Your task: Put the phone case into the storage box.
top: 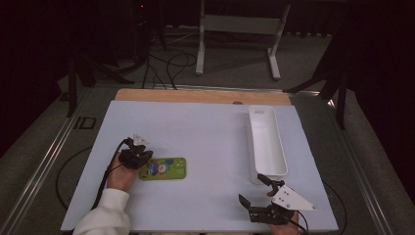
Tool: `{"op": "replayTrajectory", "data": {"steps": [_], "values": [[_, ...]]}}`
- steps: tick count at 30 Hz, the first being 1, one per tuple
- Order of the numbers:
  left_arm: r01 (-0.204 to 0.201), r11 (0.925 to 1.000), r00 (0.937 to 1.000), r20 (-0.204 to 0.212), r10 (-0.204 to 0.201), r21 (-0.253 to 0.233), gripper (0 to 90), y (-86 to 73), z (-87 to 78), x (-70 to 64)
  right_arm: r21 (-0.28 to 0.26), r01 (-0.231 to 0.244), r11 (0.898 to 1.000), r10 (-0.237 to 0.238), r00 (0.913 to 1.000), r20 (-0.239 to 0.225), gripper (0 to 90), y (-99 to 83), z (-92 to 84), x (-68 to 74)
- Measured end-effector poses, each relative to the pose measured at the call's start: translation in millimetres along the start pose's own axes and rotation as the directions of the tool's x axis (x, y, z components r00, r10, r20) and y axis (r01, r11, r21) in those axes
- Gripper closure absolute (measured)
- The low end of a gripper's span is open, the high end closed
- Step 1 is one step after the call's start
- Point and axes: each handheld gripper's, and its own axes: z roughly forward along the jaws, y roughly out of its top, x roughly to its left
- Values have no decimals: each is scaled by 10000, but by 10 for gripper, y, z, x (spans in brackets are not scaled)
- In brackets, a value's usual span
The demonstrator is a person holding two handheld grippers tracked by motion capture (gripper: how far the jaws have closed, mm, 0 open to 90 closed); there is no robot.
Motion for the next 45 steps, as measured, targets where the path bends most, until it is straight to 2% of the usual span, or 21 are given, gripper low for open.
{"op": "replayTrajectory", "data": {"steps": [9,19,21,26,30,34,36,38,40,41,42,43,44,45], "values": [[-133,9996,9998,131,129,268,900,-131,-64,-117,0,-3,10000,3,10000,18,97,0,-2,0],[-40,10000,9988,492,39,24,900,-283,-186,-326,-21,9,10000,-9,10000,27,97,0,-2,2],[-136,9999,9984,551,135,7,900,-313,-202,-378,-18,6,10000,-6,10000,27,97,0,-2,2],[107,9997,9967,812,-88,-233,900,-385,-234,-459,-15,9,10000,-9,10000,24,97,0,-1,5],[183,9988,9963,851,-144,-444,900,-418,-243,-474,-10,8,10000,-8,10000,21,97,-2,2,4],[246,9958,9959,884,-167,-887,840,-404,-268,-456,5,27,10000,-27,10000,19,98,-3,7,10],[249,9927,9960,886,-145,-1178,820,-396,-293,-450,6,17,10000,-17,10000,16,97,-4,9,8],[263,9879,9955,940,-120,-1526,749,-396,-328,-448,24,41,10000,-41,10000,4,97,-6,11,6],[272,9832,9958,906,-110,-1803,716,-397,-364,-444,8,9,10000,-9,10000,9,97,-4,12,10],[258,9765,9959,906,-64,-2140,696,-401,-404,-438,9,15,10000,-15,10000,3,97,-4,11,11],[271,9739,9960,890,-72,-2253,672,-402,-419,-436,16,20,10000,-20,10000,5,97,-4,11,11],[309,9669,9955,940,-72,-2534,625,-404,-461,-426,8,17,10000,-17,10000,4,97,-5,11,8],[374,9621,9955,940,-123,-2702,625,-406,-488,-419,8,17,10000,-17,10000,4,97,-5,11,8],[409,9530,9959,888,-147,-3001,602,-414,-543,-398,6,16,10000,-16,10000,4,97,-5,10,8]]}}
